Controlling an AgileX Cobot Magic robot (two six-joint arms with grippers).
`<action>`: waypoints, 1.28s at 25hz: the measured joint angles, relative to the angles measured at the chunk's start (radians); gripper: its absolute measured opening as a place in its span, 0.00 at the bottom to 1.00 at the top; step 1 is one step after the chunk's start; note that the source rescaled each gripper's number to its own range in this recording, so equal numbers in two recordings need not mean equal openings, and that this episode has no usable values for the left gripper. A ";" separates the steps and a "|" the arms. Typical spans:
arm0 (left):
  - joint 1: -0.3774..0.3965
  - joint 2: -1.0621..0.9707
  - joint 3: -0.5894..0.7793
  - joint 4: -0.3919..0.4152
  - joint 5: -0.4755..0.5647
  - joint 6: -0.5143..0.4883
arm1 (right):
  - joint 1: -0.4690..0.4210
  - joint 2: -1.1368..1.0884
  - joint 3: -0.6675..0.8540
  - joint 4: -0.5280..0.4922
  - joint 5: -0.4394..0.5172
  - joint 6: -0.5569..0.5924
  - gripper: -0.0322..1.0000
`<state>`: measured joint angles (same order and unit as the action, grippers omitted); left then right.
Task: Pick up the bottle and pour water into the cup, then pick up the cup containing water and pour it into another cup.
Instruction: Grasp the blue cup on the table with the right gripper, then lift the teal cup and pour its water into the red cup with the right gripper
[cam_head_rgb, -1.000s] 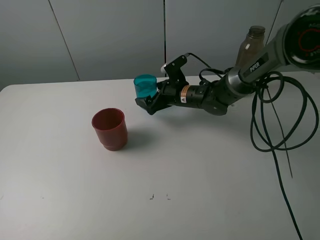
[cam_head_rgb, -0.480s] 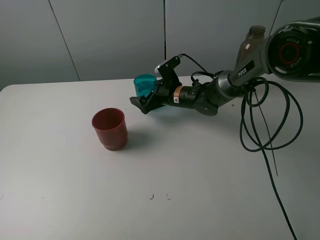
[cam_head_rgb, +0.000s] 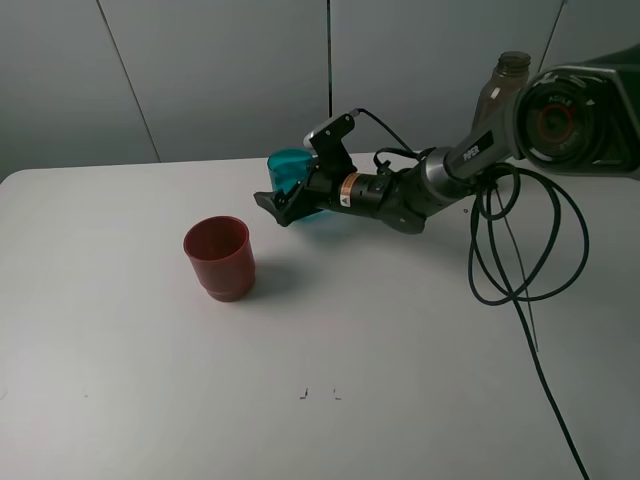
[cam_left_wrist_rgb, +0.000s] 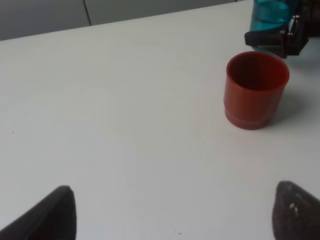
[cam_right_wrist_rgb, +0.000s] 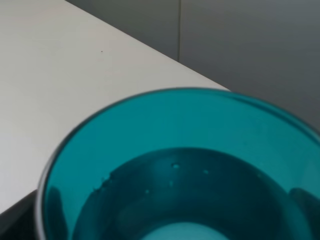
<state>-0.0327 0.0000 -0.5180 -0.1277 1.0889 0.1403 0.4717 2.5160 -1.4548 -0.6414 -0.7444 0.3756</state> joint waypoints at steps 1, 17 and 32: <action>0.000 0.000 0.000 0.000 0.000 0.000 | 0.000 0.002 -0.007 0.000 0.000 -0.002 1.00; 0.000 0.000 0.000 0.000 0.000 0.000 | 0.002 0.025 -0.043 0.021 0.000 -0.019 0.85; 0.000 0.000 0.000 0.000 0.000 0.000 | 0.005 0.025 -0.044 0.026 0.000 -0.022 0.07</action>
<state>-0.0327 0.0000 -0.5180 -0.1277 1.0889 0.1402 0.4764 2.5409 -1.4986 -0.6154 -0.7444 0.3535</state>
